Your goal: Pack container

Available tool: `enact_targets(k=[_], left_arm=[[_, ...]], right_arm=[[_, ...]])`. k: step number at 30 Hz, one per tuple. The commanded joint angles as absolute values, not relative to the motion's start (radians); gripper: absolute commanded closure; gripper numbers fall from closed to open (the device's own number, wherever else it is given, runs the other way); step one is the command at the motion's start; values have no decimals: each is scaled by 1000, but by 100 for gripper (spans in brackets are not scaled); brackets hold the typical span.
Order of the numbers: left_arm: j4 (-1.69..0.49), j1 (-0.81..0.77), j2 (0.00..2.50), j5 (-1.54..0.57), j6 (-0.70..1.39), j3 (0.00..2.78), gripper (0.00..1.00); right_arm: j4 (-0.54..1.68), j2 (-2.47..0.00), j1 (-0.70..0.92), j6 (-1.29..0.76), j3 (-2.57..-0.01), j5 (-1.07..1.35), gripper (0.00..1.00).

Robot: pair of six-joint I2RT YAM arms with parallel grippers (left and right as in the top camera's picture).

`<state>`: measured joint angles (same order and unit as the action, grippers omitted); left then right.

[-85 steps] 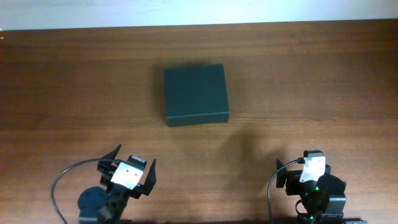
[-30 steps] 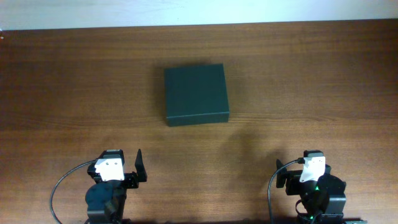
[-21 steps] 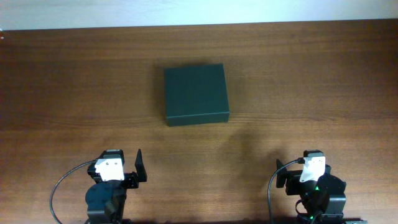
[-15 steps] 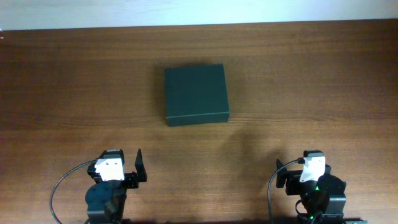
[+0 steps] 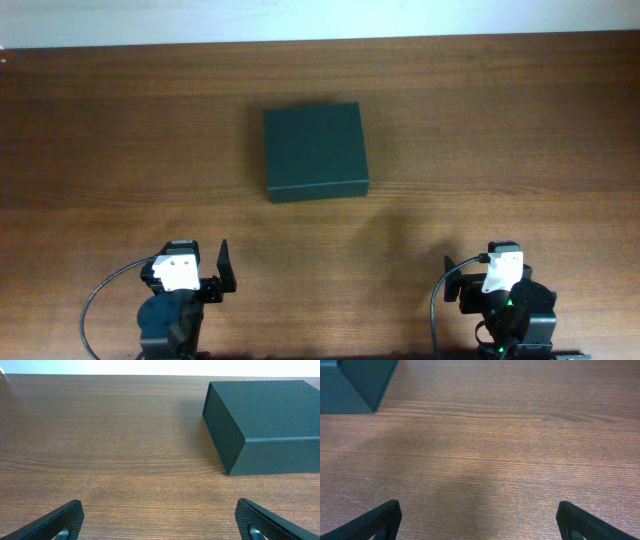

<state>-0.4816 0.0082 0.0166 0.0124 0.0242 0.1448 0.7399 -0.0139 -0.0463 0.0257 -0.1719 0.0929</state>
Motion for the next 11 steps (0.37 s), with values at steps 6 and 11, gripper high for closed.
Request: enact_targets(k=[6, 11], left_arm=[[-478, 12, 5, 23, 38, 136, 1], [-478, 12, 5, 23, 38, 136, 1]], right_arm=[[741, -4, -53, 19, -165, 97, 1], [741, -3, -53, 19, -165, 97, 1]])
